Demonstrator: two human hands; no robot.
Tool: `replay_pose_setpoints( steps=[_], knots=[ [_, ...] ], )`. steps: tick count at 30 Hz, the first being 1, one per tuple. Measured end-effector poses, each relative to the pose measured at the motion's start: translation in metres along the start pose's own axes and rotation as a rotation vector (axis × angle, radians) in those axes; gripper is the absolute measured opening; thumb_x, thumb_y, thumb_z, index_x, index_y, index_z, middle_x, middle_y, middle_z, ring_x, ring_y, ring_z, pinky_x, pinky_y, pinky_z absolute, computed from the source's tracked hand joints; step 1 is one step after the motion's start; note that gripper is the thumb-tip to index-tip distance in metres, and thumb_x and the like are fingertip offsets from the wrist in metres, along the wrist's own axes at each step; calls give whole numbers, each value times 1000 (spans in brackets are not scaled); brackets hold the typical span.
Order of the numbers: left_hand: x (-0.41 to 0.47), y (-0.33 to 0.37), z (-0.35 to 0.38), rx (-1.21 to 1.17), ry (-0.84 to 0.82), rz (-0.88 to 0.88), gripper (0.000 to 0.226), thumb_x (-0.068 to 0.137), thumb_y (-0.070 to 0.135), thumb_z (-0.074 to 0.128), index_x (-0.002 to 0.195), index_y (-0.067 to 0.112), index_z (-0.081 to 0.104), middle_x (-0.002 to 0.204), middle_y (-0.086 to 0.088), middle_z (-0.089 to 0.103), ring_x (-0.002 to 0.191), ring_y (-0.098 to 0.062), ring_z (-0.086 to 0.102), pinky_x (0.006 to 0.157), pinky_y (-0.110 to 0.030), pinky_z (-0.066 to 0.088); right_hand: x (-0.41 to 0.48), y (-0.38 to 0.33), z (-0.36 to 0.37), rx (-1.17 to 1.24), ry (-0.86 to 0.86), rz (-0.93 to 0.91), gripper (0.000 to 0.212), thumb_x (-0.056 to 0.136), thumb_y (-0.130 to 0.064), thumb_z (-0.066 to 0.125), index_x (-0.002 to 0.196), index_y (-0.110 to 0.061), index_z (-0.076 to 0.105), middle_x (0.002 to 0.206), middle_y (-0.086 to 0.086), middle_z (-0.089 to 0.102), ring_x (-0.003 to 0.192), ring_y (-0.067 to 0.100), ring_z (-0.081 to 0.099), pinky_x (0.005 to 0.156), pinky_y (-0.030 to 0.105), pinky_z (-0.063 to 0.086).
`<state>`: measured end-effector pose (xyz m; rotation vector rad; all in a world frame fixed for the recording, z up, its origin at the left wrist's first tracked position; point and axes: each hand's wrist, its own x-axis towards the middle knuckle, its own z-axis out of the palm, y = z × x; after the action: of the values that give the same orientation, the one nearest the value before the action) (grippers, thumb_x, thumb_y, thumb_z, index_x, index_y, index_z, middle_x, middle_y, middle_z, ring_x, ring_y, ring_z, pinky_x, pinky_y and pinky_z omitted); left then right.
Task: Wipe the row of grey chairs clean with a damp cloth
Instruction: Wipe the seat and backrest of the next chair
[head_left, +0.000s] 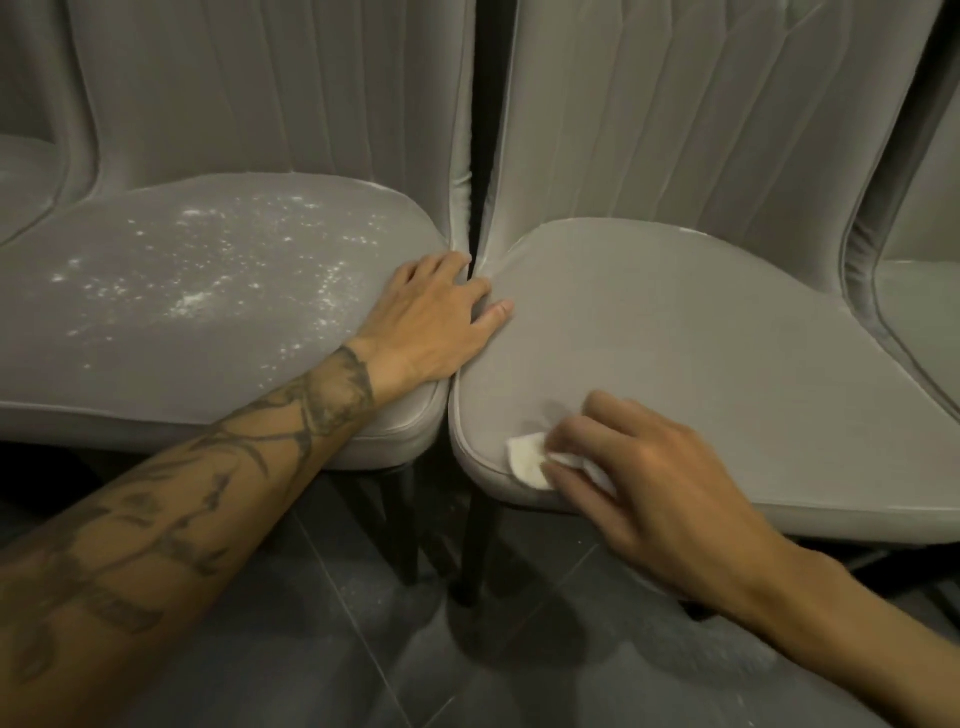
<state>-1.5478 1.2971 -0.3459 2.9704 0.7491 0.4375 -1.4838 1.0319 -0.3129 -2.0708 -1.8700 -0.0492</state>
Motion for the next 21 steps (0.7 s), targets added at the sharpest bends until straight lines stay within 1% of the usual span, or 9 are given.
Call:
replay_pose_setpoints(
  steps=[2, 4, 7, 9, 11, 14, 16, 18, 21],
  knots=[
    [0, 0, 0, 1, 2, 0, 60, 104, 64, 27, 137, 25, 60, 152, -7, 43, 139, -29, 40, 117, -46, 27, 32, -23, 13, 9, 10, -32, 17, 101, -42, 50, 106, -28, 59, 99, -8, 50, 86, 14, 50, 73, 35, 47],
    [0, -2, 2, 11, 0, 4, 60, 104, 65, 27, 138, 27, 59, 154, -7, 42, 141, -29, 38, 118, -46, 26, 47, -34, 24, -43, -9, -82, 18, 101, -41, 48, 109, -28, 57, 102, -7, 50, 87, 12, 48, 75, 33, 45],
    [1, -4, 4, 15, 8, 9, 61, 103, 68, 26, 140, 31, 58, 159, -7, 38, 145, -29, 35, 119, -46, 24, 16, -15, 13, -33, -34, -72, 18, 102, -40, 48, 103, -25, 58, 99, -4, 49, 85, 18, 50, 70, 34, 44],
    [2, -6, 6, 26, 4, 15, 65, 102, 71, 23, 140, 32, 57, 161, -7, 37, 146, -29, 34, 120, -47, 24, -21, 14, -3, -50, -35, -8, 17, 102, -39, 49, 100, -25, 60, 96, -4, 49, 83, 20, 53, 68, 37, 47],
    [2, -7, 7, 36, 2, 12, 70, 99, 75, 19, 140, 33, 57, 161, -7, 37, 146, -30, 35, 120, -47, 25, -53, 44, -23, -76, -13, 125, 17, 102, -39, 50, 98, -27, 62, 94, -8, 48, 81, 17, 54, 67, 40, 50],
    [3, -7, 8, 40, -1, 2, 74, 99, 77, 16, 142, 32, 55, 163, -7, 35, 147, -30, 33, 121, -48, 24, -63, 52, -30, -89, 73, 233, 18, 100, -38, 51, 95, -26, 63, 91, -8, 49, 78, 16, 54, 65, 42, 50],
    [2, -7, 8, 38, -9, 4, 75, 99, 78, 15, 144, 32, 54, 163, -7, 34, 149, -29, 32, 122, -48, 23, -38, 26, -17, -34, 85, 194, 18, 101, -36, 51, 95, -24, 62, 92, -5, 50, 80, 20, 54, 69, 41, 49],
    [3, -8, 8, 35, -7, 2, 75, 99, 78, 15, 145, 32, 54, 164, -6, 34, 150, -28, 31, 123, -48, 22, -11, 1, 1, -20, 39, 107, 18, 101, -38, 49, 98, -24, 60, 95, -4, 50, 81, 19, 51, 68, 35, 44],
    [4, -10, 9, 48, -24, -1, 79, 97, 81, 12, 145, 33, 53, 164, -6, 34, 150, -28, 30, 123, -48, 22, -16, 9, 2, -47, 11, 60, 19, 101, -40, 47, 100, -26, 60, 96, -5, 49, 81, 17, 49, 66, 31, 43]
  ],
)
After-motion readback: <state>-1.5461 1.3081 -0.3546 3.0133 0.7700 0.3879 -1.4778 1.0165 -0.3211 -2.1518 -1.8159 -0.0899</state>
